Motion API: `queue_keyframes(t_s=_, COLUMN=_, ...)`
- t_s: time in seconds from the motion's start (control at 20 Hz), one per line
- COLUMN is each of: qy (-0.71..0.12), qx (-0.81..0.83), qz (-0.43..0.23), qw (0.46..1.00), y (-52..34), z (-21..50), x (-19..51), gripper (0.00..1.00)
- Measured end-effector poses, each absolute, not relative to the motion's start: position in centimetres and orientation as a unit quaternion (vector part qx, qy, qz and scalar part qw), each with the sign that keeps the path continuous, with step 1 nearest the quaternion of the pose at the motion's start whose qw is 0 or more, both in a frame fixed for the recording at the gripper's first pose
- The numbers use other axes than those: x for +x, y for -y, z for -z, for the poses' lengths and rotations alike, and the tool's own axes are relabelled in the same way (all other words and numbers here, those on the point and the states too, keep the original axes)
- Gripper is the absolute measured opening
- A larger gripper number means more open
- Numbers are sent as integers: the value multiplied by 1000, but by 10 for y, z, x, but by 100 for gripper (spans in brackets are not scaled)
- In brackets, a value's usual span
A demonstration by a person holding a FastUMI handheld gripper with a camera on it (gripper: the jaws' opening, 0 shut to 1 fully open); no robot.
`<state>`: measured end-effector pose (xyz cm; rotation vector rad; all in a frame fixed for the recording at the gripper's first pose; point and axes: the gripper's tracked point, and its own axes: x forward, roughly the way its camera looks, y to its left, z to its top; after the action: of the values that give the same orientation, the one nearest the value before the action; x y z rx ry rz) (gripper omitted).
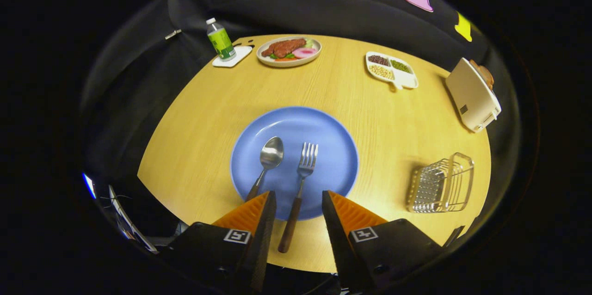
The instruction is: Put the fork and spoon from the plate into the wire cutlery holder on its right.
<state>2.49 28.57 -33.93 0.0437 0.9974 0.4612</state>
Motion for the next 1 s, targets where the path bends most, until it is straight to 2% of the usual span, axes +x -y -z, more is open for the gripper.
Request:
queue_keyframes(t_s=0.05, qy=-479, qx=9, qz=-216, qw=851, y=-286, z=348, x=27, gripper=56)
queue_keyframes(t_s=0.1, qy=-485, qx=-2, qz=-213, qw=848, y=-287, z=357, x=28, gripper=55)
queue_keyframes(t_s=0.25, qy=-495, qx=-21, qz=-206, qw=844, y=-294, z=374, x=33, gripper=58)
queue_keyframes(t_s=0.35, qy=-509, qx=-29, qz=-190, qw=839, y=-293, z=386, x=36, gripper=56)
queue_keyframes(t_s=0.45, qy=-531, qx=-21, qz=-175, qw=829, y=-293, z=394, x=33, gripper=41)
queue_keyframes(t_s=0.55, qy=-541, qx=-18, qz=-162, qw=825, y=-289, z=395, x=35, gripper=34)
queue_keyframes(t_s=0.65, qy=-544, qx=-7, qz=-170, qw=821, y=-289, z=396, x=37, gripper=10)
queue_keyframes(t_s=0.75, qy=-541, qx=9, qz=-183, qw=821, y=-290, z=391, x=37, gripper=7)
queue_keyframes(t_s=1.0, qy=-515, qx=55, qz=-197, qw=832, y=-286, z=360, x=49, gripper=7)
